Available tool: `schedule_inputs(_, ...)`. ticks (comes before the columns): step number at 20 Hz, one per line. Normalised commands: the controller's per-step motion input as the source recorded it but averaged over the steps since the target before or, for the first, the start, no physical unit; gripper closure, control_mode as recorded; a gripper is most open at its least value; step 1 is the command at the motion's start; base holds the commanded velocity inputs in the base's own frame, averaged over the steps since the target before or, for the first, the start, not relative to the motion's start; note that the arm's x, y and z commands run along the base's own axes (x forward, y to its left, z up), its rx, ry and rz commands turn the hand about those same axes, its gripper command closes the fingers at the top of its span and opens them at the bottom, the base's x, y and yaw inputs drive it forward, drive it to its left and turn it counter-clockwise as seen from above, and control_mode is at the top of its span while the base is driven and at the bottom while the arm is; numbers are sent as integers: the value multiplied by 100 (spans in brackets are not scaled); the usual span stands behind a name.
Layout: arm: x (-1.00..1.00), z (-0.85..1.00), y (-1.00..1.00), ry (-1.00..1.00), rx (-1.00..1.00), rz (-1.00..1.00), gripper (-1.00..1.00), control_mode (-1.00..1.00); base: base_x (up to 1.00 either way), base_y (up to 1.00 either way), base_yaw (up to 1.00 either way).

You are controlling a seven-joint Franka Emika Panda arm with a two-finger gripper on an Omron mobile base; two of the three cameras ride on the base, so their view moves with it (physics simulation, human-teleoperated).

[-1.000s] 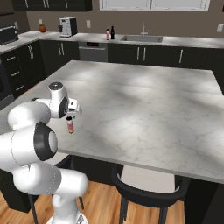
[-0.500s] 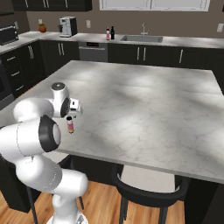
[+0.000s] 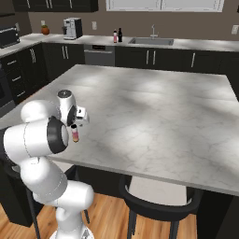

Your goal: Place the large bottle from the dining counter next to the other large bottle outside the sink, and place the small bottle from the dining counter next to the other small bottle inside the sink.

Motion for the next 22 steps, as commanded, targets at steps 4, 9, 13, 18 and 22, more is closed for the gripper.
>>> schedule_inputs(4, 17, -15, 3, 0, 1, 0, -100, -100, 0, 0, 0)
schedule_inputs(9, 13, -16, 4, 0, 1, 0, -100, -100, 0, 0, 0)
schedule_inputs(13, 13, -18, 2, 0, 1, 0, -100, -100, 0, 0, 0)
schedule_inputs(18, 9, -19, 1, 0, 1, 0, -100, -100, 0, 0, 0)
schedule_inputs(22, 7, -21, 9, 0, 1, 0, 100, -100, 0, 0, 0)
